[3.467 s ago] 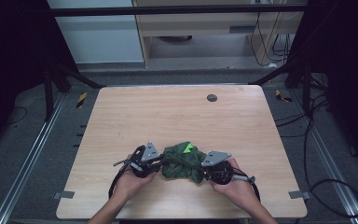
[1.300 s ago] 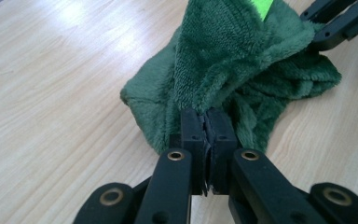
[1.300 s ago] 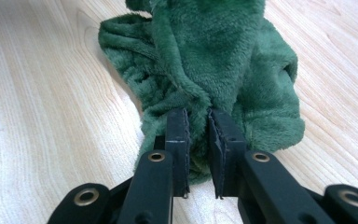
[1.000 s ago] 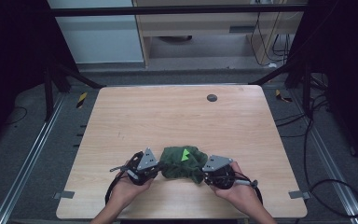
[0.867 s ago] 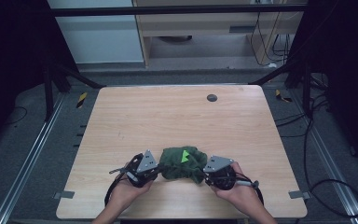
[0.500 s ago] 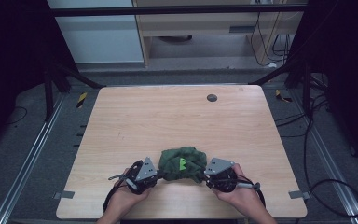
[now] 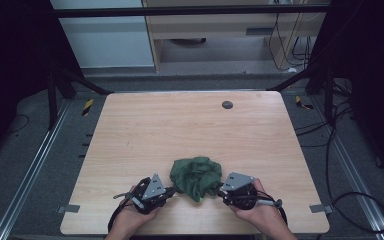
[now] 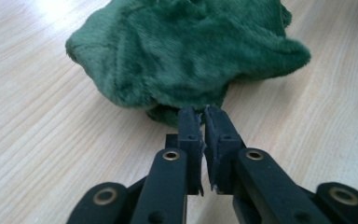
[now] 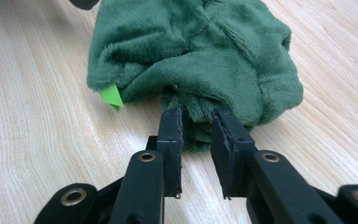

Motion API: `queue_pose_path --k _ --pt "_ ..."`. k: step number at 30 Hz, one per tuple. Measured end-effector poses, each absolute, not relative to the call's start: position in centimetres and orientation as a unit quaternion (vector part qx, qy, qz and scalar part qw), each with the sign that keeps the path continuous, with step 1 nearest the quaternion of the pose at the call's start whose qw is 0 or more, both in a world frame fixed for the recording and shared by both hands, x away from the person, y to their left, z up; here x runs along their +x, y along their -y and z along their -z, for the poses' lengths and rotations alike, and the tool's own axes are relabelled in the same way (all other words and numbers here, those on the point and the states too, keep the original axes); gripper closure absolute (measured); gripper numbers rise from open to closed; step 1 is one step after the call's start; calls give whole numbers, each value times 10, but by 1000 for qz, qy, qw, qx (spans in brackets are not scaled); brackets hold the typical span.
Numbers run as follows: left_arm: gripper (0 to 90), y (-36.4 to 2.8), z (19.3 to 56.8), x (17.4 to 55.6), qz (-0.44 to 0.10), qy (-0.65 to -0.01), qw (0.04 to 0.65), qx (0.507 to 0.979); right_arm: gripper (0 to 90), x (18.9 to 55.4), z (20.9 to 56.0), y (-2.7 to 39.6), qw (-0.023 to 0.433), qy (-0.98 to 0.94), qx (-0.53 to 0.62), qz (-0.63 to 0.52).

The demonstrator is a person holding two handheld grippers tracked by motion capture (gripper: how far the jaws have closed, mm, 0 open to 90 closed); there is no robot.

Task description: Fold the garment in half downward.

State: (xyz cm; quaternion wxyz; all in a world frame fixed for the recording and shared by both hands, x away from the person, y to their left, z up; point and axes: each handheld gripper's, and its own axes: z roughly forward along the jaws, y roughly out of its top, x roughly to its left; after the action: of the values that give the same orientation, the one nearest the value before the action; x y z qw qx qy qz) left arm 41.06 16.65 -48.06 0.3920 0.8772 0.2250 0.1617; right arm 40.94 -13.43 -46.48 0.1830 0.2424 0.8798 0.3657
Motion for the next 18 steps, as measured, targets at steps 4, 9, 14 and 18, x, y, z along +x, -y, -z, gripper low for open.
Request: queue_pose_path --k 4,9,14,18 --pt "749 -169 480 408 -170 -230 387 877 654 408 462 140 188 -877 252 -364" --pt "450 -175 474 416 -192 -256 375 870 444 413 461 151 198 -866 288 -358" --pt "256 -188 470 437 -181 -290 357 869 273 429 464 168 204 -851 337 -347" --pt "168 -198 471 455 -173 -320 345 865 201 445 467 182 197 -839 372 -345"
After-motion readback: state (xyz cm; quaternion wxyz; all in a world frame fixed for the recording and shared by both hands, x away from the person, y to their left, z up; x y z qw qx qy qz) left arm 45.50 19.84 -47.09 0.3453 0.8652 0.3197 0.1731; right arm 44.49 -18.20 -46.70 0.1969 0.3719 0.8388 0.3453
